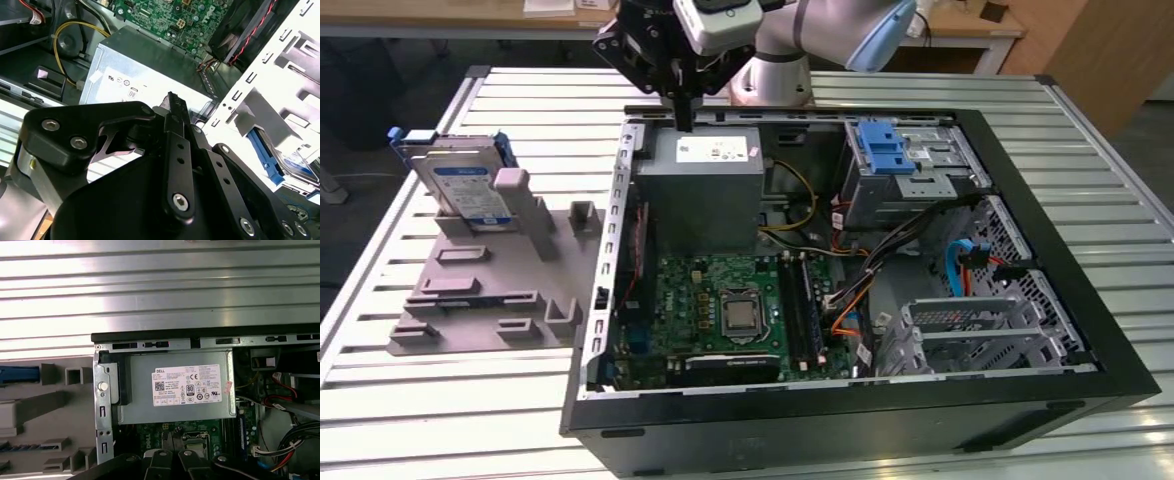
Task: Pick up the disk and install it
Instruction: 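Reach for the disk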
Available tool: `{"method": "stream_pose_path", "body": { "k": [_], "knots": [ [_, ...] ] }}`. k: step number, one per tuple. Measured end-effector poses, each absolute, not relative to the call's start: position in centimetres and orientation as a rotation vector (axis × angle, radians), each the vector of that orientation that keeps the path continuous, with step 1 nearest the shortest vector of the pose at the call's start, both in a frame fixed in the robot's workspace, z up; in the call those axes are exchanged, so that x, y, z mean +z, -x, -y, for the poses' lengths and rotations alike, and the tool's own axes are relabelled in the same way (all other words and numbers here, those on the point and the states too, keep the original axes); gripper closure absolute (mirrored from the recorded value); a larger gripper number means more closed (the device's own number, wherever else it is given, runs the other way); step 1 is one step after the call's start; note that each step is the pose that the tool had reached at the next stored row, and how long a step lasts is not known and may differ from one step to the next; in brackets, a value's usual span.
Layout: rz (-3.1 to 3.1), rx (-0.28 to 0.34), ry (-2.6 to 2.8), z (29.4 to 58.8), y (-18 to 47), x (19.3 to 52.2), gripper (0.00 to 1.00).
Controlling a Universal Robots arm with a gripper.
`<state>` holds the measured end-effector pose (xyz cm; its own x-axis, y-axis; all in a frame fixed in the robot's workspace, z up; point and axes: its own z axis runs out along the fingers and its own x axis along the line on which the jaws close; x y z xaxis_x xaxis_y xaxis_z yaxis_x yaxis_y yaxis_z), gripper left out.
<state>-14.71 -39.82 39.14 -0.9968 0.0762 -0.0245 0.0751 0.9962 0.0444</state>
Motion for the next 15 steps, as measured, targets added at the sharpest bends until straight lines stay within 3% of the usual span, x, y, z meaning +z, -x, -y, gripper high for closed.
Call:
{"method": "stream_pose_path", "body": {
  "k": [15],
  "knots": [
    [-3.112, 0.068, -0.118, 39.73, 15.34, 39.08, 0.89]
  ]
}}
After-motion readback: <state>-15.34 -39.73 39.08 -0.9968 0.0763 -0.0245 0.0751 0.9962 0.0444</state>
